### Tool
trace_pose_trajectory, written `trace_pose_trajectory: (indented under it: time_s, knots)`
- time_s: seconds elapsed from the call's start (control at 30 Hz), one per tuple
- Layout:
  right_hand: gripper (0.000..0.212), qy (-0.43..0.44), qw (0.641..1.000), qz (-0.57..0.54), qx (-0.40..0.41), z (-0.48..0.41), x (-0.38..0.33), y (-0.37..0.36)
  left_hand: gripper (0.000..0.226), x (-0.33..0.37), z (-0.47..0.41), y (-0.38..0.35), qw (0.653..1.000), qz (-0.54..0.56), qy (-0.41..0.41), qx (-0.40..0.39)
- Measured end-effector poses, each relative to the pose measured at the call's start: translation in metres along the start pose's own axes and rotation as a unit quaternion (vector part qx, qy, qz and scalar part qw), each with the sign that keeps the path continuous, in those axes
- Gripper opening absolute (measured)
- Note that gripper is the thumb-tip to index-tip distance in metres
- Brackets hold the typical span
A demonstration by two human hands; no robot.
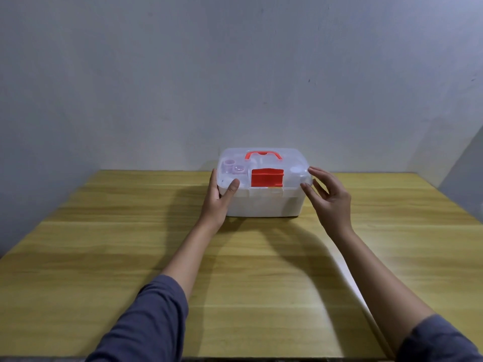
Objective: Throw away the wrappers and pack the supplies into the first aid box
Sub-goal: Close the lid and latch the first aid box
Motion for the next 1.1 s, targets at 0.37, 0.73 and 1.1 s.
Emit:
trace_pose_trajectory:
  time_s: [0.37, 0.73, 1.1]
  knots:
    - [0.033, -0.08, 0.994, 0.077, -0.023, -0.029, -0.024, -0.016, 0.115, 0.0, 0.0, -0.001, 1.0, 0.001, 0.0, -0.009]
    - [0.078, -0.069, 0.967, 0.187, -0.156, -0.022, -0.015, -0.021, 0.116, -0.001, -0.001, 0.0, 1.0, 0.0, -0.002, -0.01]
    - [0.081, -0.035, 0.96, 0.242, -0.136, -0.018, -0.012, -0.024, 0.116, -0.003, -0.001, -0.003, 1.0, 0.012, -0.004, -0.007]
Point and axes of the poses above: each hand's wrist, its own z-axis away from the middle knuckle, its own y-axis out of the back of the hand, x = y × z, the point moved 2 cm from there along -z, towards the middle knuckle, and after that the axes turned 14 degrees about -x, right-handed, at the moved point
